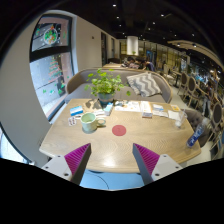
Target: Pour water
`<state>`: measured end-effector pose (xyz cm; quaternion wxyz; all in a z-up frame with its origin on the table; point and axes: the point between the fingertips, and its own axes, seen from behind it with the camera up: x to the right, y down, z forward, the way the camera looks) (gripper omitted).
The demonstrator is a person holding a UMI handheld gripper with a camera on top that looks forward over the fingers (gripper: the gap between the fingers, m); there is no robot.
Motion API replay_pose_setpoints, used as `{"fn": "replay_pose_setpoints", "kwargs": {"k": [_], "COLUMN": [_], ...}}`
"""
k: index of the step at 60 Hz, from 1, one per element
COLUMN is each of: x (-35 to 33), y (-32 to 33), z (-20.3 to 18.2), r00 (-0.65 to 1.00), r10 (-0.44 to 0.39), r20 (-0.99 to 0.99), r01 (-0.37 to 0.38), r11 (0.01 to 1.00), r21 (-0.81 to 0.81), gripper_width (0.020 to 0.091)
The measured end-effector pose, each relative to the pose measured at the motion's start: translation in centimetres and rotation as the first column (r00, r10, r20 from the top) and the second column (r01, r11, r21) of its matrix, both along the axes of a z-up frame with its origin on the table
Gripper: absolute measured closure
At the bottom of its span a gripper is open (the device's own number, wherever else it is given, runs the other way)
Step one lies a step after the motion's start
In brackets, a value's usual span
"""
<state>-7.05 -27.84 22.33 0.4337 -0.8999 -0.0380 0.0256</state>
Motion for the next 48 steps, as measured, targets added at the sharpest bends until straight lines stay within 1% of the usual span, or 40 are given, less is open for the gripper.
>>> {"fn": "replay_pose_setpoints", "kwargs": {"k": [7, 19, 35, 43, 48], "x": [3.8, 14.9, 34.0, 42.6, 46.8], "y": [0.4, -0.4, -0.3, 1.3, 2.9], "z": [-0.5, -2.7, -7.9, -10.6, -12.2], "r00": [0.998, 0.990, 0.975, 0.967, 0.965], "r10": [-0.052, -0.130, -0.208, -0.250, -0.261], "r20": [0.033, 0.049, 0.078, 0.041, 0.024], "r01": [0.052, 0.129, 0.206, 0.248, 0.259], "r11": [0.999, 0.991, 0.978, 0.967, 0.964], "r21": [0.012, 0.021, 0.035, 0.049, 0.062], "gripper_width": [0.0250, 0.0249, 0.0249, 0.0250, 0.0248]}}
